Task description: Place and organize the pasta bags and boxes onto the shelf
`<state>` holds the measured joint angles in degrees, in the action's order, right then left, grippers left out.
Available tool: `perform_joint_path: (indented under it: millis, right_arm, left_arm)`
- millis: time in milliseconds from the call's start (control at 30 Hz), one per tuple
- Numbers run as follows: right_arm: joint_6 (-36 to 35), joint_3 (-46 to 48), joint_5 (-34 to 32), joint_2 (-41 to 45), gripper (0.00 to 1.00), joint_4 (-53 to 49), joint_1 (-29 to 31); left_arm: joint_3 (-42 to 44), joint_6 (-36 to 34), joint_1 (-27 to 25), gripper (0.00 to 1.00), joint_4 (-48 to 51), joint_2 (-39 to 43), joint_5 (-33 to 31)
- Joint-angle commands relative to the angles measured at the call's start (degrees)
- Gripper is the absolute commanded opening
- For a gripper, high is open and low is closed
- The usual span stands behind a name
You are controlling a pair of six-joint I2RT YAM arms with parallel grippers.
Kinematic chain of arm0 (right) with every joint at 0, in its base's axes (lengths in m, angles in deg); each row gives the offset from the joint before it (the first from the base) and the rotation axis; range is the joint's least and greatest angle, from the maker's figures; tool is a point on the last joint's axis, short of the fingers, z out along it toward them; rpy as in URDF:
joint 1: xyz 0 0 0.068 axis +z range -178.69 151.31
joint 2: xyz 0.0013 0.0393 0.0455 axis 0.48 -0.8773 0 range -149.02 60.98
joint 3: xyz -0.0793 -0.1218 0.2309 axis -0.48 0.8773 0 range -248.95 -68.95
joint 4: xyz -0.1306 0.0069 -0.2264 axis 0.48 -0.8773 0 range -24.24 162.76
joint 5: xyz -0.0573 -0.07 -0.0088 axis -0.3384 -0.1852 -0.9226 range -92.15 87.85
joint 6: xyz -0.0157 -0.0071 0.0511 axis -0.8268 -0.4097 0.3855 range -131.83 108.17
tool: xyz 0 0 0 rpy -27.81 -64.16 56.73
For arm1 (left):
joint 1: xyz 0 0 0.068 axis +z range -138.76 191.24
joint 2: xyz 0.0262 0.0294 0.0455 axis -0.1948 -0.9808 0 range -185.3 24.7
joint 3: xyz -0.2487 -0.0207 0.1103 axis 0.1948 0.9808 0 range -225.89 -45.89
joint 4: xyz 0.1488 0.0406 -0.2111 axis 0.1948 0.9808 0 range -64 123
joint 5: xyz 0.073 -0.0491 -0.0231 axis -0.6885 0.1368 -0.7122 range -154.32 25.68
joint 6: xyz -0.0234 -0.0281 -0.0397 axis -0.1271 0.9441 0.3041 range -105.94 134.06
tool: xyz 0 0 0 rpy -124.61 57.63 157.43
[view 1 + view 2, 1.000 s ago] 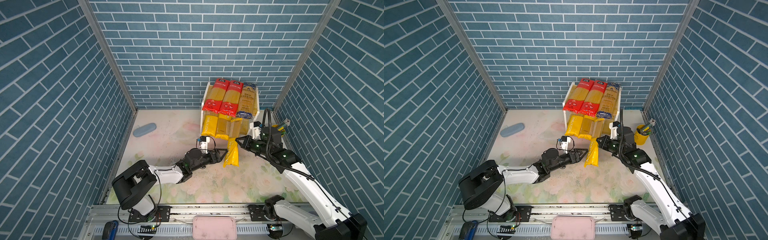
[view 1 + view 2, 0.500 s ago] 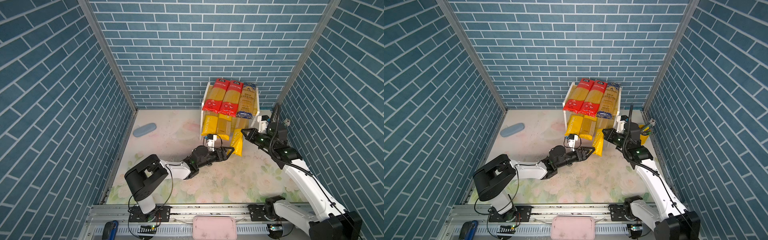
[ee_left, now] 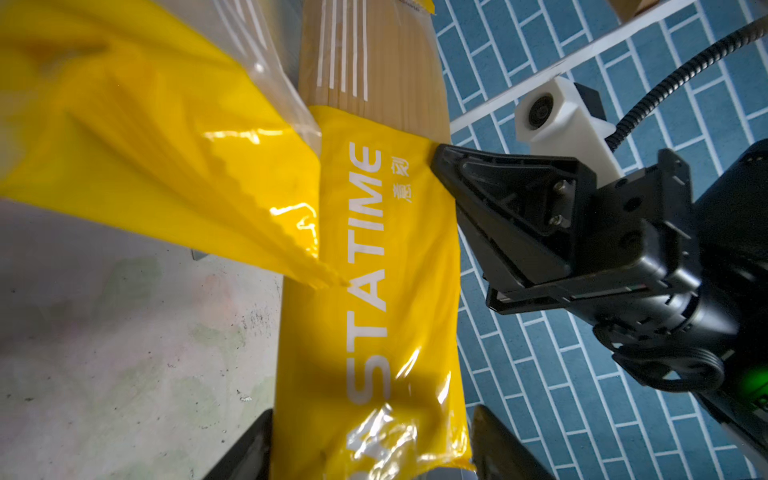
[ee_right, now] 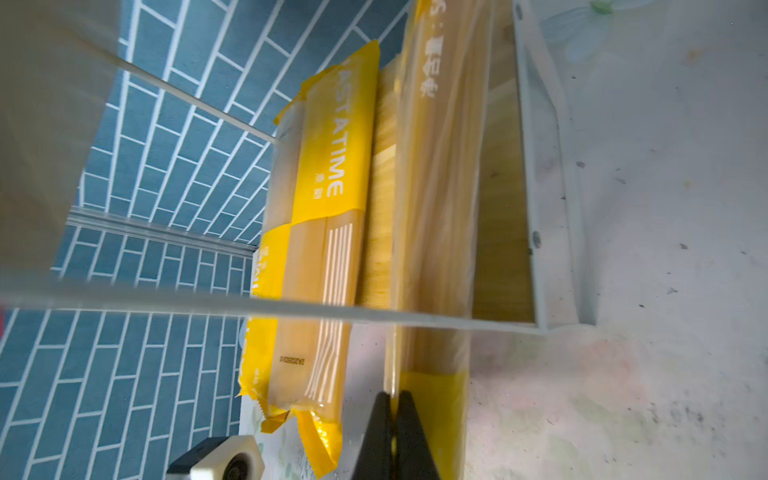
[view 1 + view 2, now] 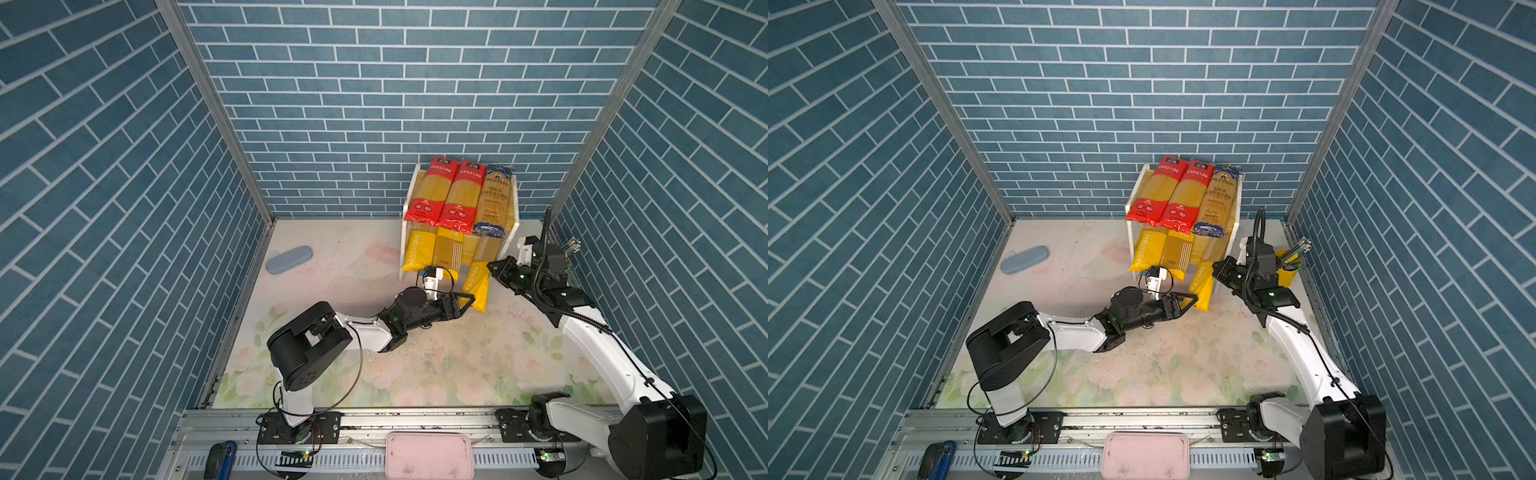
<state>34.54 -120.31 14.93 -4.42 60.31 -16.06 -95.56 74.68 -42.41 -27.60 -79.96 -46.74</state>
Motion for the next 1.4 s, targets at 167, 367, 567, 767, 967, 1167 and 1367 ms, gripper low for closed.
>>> perform_joint_path:
  millis: [167, 367, 567, 767, 967, 1167, 1367]
  right_arm:
    - [-2.59, -1.87, -4.40, 0.24, 0.18, -4.85, -0.05]
    - [-2.74, -0.69, -1.35, 0.00, 0.23, -2.50, 0.03]
    - [-2.69, 0.97, 0.19, 1.68, 0.25, -1.63, 0.03]
    - [-3.08, 0.12, 1.12, 1.18, 0.26, -1.59, -0.01]
    - [-3.47, -0.44, 1.02, 1.26, 0.26, -2.80, 0.03]
    - [-6.58, 0.92, 0.84, 5.33, 0.29, -8.44, 0.03]
    - [-7.42, 6.80, 1.63, 13.19, 0.31, -18.59, 0.13]
  left_arm:
    - [-3.92, -0.33, -0.23, 0.54, -1.06, -1.63, -0.14]
    - [-5.55, 1.34, -0.23, 0.36, -0.53, -2.95, -0.04]
    - [-7.80, 0.14, -0.21, 0.31, 3.23, -2.75, 0.77]
    - [-8.34, 0.55, -0.23, 0.25, 2.33, -3.70, 0.28]
    - [-5.88, -0.14, 0.03, 0.25, 1.14, -2.58, -0.55]
    - [-2.35, -0.86, 0.91, 0.29, 2.02, -0.76, 0.65]
    - [1.41, -8.10, 0.26, 0.39, 11.97, 4.86, 0.55]
